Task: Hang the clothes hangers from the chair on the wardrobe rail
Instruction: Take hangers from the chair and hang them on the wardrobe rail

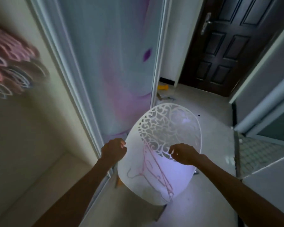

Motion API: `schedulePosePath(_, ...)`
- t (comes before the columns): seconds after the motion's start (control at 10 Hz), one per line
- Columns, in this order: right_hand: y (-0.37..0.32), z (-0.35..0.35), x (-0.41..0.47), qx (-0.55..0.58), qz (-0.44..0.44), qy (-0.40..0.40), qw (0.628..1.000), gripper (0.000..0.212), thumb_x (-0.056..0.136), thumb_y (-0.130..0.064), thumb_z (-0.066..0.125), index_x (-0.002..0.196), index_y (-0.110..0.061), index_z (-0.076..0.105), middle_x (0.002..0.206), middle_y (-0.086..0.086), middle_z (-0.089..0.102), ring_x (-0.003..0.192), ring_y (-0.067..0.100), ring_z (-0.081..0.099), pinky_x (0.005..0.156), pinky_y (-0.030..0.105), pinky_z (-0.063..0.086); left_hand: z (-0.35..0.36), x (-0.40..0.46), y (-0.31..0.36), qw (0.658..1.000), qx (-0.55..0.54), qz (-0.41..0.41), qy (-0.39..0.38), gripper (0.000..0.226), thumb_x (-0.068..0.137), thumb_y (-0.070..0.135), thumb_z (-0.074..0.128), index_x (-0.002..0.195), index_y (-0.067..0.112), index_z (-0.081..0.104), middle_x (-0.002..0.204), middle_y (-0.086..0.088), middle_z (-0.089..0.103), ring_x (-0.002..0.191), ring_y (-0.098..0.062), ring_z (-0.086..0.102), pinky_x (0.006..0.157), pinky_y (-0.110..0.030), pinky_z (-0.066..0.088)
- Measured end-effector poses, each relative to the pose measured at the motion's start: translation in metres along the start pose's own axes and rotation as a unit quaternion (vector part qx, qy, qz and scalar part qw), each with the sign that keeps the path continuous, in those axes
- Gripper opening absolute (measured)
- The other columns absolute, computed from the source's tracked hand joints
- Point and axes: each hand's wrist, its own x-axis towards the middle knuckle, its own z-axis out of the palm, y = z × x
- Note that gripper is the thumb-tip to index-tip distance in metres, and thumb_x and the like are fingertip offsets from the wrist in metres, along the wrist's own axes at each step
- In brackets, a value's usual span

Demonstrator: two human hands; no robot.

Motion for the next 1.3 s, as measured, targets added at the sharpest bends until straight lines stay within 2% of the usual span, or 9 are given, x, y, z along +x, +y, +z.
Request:
schedulePosePath(0.4,0.093,0.161,0.099,0.032,0.085,-0.151,0.984,0.028,0.094,-0.025,0.044,0.118,-0.025,0.059,0.128,0.001,0.057,0.115,0.022,0.055,0.097,0.032,0.042,0.205,0.131,-0.067,0.955,-0.093,-0.215,-0.179,0.032,0.093,0.014,0.047,0.118,-0.002,0.060,0.127,-0.017,0.059,0.117,-0.029,0.057,0.090,-0.028,0.047)
schedulePosePath(0.6,0.098,0.265,0.180,0.082,0.104,-0.146,0.980,0.050,0.092,-0.036,0.051,0.135,-0.015,0.037,0.132,0.006,0.049,0.118,0.024,0.052,0.098,0.038,0.046,0.308,0.166,-0.112,0.866,-0.235,-0.375,-0.231,0.026,0.092,0.009,0.049,0.067,0.011,0.049,0.075,-0.007,0.061,0.064,-0.019,0.056,0.062,-0.025,0.041)
schedulePosePath(0.7,0.087,0.308,0.204,0.104,0.133,-0.089,0.982,0.082,0.085,-0.051,0.055,0.145,-0.009,0.018,0.143,0.008,0.035,0.127,0.026,0.042,0.102,0.040,0.043,0.346,0.165,-0.120,0.821,-0.312,-0.418,-0.231,0.020,0.089,0.010,0.056,0.069,0.008,0.051,0.070,-0.005,0.057,0.061,-0.015,0.054,0.060,-0.024,0.038)
schedulePosePath(0.8,0.080,0.341,0.216,0.074,0.151,-0.022,0.986,0.089,0.084,-0.058,0.052,0.145,-0.004,0.017,0.143,0.012,0.036,0.126,0.027,0.043,0.099,0.040,0.044,0.374,0.165,-0.115,0.778,-0.427,-0.434,-0.157,0.005,0.088,0.005,0.056,0.083,0.004,0.055,0.075,-0.008,0.060,0.058,-0.013,0.060,0.051,-0.022,0.046)
schedulePosePath(0.9,0.075,0.352,0.218,0.044,0.133,0.013,0.990,0.082,0.082,-0.053,0.059,0.137,0.002,0.033,0.125,0.018,0.051,0.107,0.029,0.055,0.083,0.040,0.053,0.388,0.163,-0.101,0.711,-0.547,-0.437,-0.060,0.018,0.090,0.000,0.046,0.106,0.007,0.042,0.097,-0.015,0.060,0.080,-0.023,0.059,0.057,-0.019,0.048)
schedulePosePath(1.0,0.076,0.350,0.218,0.060,0.105,-0.016,0.993,0.073,0.078,-0.048,0.065,0.128,-0.002,0.036,0.114,0.012,0.051,0.095,0.022,0.054,0.074,0.033,0.053,0.390,0.165,-0.088,0.695,-0.584,-0.417,0.052,0.035,0.088,-0.009,0.051,0.110,0.014,0.037,0.102,-0.014,0.055,0.074,-0.017,0.058,0.057,-0.017,0.052)
schedulePosePath(1.1,0.079,0.338,0.215,0.169,0.138,-0.056,0.974,0.075,0.071,-0.047,0.073,0.123,-0.009,0.035,0.110,0.006,0.047,0.093,0.021,0.054,0.075,0.033,0.052,0.386,0.165,-0.073,0.684,-0.588,-0.430,0.035,0.027,0.088,0.008,0.057,0.112,0.007,0.044,0.120,-0.022,0.056,0.086,-0.024,0.060,0.075,-0.028,0.050)
schedulePosePath(1.2,0.085,0.332,0.212,0.266,0.176,-0.107,0.942,0.069,0.074,-0.045,0.072,0.121,-0.010,0.036,0.106,0.002,0.044,0.092,0.019,0.051,0.072,0.028,0.045,0.379,0.165,-0.059,0.739,-0.517,-0.432,-0.015,0.068,0.072,0.037,0.076,0.124,0.001,0.051,0.119,-0.017,0.062,0.104,-0.030,0.062,0.092,-0.038,0.051)
schedulePosePath(1.3,0.097,0.328,0.205,0.356,0.186,-0.144,0.905,0.054,0.079,-0.039,0.069,0.115,-0.007,0.045,0.097,0.002,0.055,0.085,0.017,0.057,0.070,0.029,0.049,0.363,0.164,-0.039,0.802,-0.492,-0.332,-0.063,0.047,0.076,0.041,0.071,0.099,0.001,0.062,0.092,-0.016,0.066,0.087,-0.024,0.065,0.086,-0.032,0.052)
